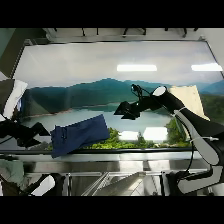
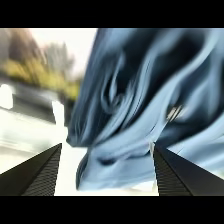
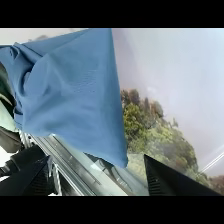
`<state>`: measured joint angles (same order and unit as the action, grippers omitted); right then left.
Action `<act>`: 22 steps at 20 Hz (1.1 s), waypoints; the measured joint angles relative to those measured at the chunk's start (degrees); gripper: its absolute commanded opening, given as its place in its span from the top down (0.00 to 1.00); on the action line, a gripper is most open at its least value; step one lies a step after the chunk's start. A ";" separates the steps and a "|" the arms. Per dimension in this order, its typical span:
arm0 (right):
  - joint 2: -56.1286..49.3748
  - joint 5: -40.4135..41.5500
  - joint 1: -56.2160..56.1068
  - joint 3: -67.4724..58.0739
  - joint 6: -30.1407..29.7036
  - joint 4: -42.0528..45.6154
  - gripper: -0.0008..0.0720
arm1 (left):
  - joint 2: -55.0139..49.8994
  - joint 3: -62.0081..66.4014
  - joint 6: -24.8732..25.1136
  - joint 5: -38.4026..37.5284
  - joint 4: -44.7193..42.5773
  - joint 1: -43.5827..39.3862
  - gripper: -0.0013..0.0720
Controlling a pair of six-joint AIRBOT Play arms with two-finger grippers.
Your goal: Fold the shirts.
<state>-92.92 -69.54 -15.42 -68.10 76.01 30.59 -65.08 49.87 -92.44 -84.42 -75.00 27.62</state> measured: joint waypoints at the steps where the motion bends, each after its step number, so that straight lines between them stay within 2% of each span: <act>1: -0.33 0.20 -0.22 -0.02 -0.44 0.00 0.11 | 0.00 2.10 -0.59 0.46 0.11 -0.02 0.18; 3: -1.75 0.28 -0.87 -0.02 -1.60 -0.04 0.11 | -0.76 6.21 -1.29 0.70 0.68 -0.90 0.97; 12: -10.71 3.50 -6.38 -0.20 -6.27 -7.89 0.11 | -3.28 21.38 2.08 1.62 3.82 -8.72 0.97; 21: -15.58 9.57 -17.27 -6.05 -5.97 -13.99 0.12 | -3.48 24.90 2.51 3.13 6.86 -10.25 0.97; 22: -16.55 9.90 -18.29 -7.26 -5.64 -14.69 0.25 | -3.48 24.92 2.54 3.23 7.13 -10.27 0.97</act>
<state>-109.47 -59.64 -33.71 -75.35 70.37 15.90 -68.55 74.78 -89.91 -81.19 -67.88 17.34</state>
